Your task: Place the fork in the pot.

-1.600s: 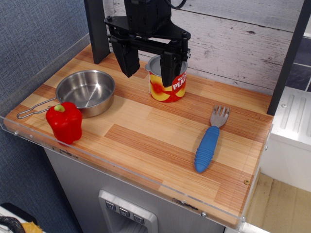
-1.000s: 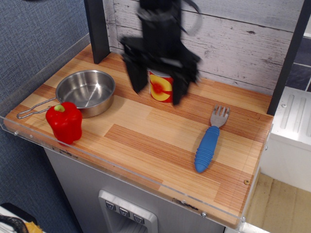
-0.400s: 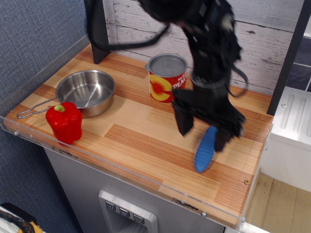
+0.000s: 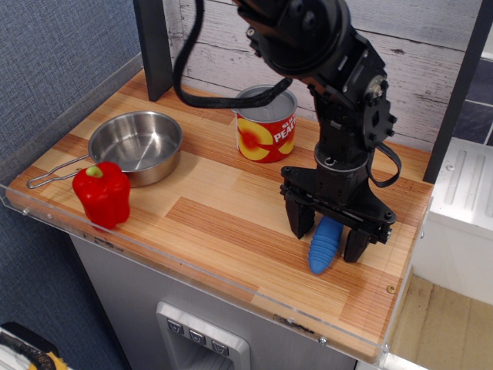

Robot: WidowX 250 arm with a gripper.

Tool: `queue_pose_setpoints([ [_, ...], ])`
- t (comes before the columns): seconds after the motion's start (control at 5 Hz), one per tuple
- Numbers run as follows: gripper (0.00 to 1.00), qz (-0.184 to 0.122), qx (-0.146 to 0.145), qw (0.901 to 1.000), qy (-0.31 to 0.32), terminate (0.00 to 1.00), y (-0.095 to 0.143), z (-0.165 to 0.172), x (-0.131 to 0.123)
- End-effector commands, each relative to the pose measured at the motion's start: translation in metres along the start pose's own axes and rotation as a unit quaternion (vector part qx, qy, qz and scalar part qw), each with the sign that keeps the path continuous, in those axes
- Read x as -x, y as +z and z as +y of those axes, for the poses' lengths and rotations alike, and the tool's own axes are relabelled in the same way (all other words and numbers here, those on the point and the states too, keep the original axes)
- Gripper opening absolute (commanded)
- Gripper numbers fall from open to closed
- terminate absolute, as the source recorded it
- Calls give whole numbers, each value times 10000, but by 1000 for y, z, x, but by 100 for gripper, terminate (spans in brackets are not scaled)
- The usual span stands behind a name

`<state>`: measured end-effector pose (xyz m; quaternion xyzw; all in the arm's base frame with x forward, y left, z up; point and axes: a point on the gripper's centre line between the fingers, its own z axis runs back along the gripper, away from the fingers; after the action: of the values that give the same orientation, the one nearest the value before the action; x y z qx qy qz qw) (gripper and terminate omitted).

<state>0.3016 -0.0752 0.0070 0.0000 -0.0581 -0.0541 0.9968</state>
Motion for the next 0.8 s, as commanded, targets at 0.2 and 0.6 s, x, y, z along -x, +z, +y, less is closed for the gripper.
queue_pose_setpoints([
  [0.2,0,-4,170,9995,-279,0,7,-4,-5],
  [0.6,0,-214,259,9991,-242,0,35,-3,1],
])
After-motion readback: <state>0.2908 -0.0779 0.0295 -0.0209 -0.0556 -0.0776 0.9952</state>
